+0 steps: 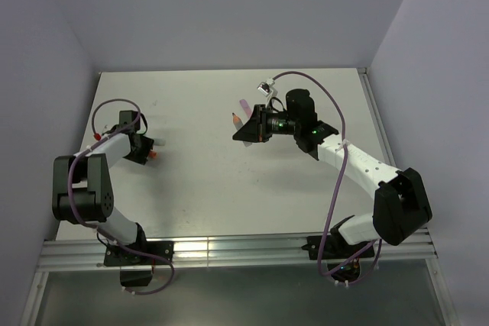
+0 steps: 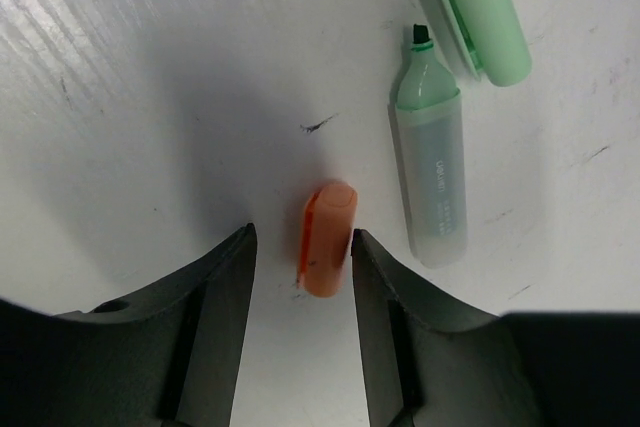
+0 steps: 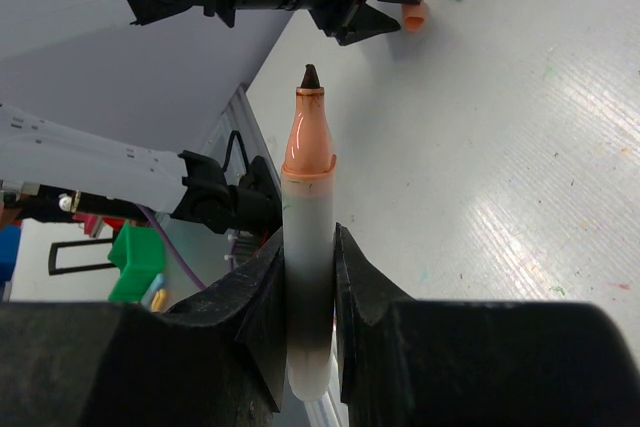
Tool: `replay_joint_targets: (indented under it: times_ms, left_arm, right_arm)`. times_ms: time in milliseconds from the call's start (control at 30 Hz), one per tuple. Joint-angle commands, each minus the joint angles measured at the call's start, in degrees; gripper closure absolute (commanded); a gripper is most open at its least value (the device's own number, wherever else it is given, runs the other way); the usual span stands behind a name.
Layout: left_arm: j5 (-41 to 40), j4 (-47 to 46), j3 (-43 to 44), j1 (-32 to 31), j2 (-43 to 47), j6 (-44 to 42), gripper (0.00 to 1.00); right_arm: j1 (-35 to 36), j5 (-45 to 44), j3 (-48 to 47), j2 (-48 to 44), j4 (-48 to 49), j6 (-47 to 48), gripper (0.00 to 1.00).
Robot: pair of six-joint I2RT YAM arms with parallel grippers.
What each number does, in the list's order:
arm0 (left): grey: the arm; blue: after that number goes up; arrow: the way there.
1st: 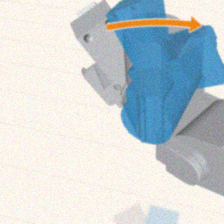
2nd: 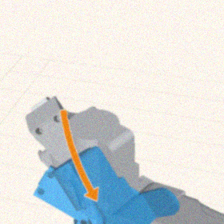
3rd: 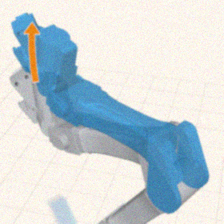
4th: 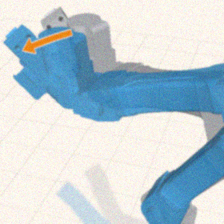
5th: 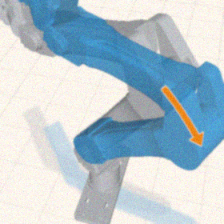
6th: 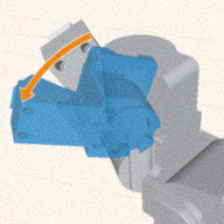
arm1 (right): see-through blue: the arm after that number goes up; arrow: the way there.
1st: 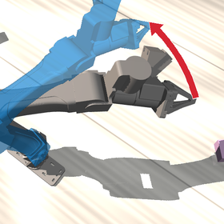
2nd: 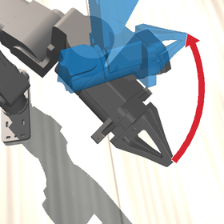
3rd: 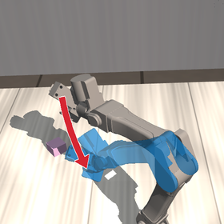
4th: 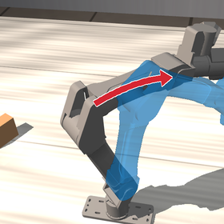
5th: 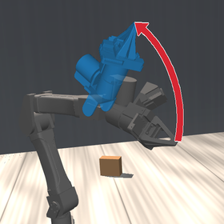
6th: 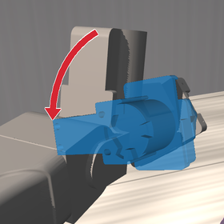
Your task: Insert the pens into the pen caps
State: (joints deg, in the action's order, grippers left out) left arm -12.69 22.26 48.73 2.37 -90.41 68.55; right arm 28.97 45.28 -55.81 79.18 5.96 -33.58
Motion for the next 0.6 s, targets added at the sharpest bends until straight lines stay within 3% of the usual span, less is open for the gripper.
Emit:
replay_joint_targets:
  times_ms: [0, 567]
  left_arm:
    - [0.1, 0.0, 2.3, -0.2, -1.3, 0.3, 0.51]
    - [1.0, 0.2, 4.0, -0.2, -5.6, 0.0, 0.58]
  right_arm:
    - [-0.4, 0.3, 0.1, -1.7, 1.8, 0.4, 1.00]
    - [-0.4, 0.1, -0.2, -1.6, 1.3, 0.8, 1.00]
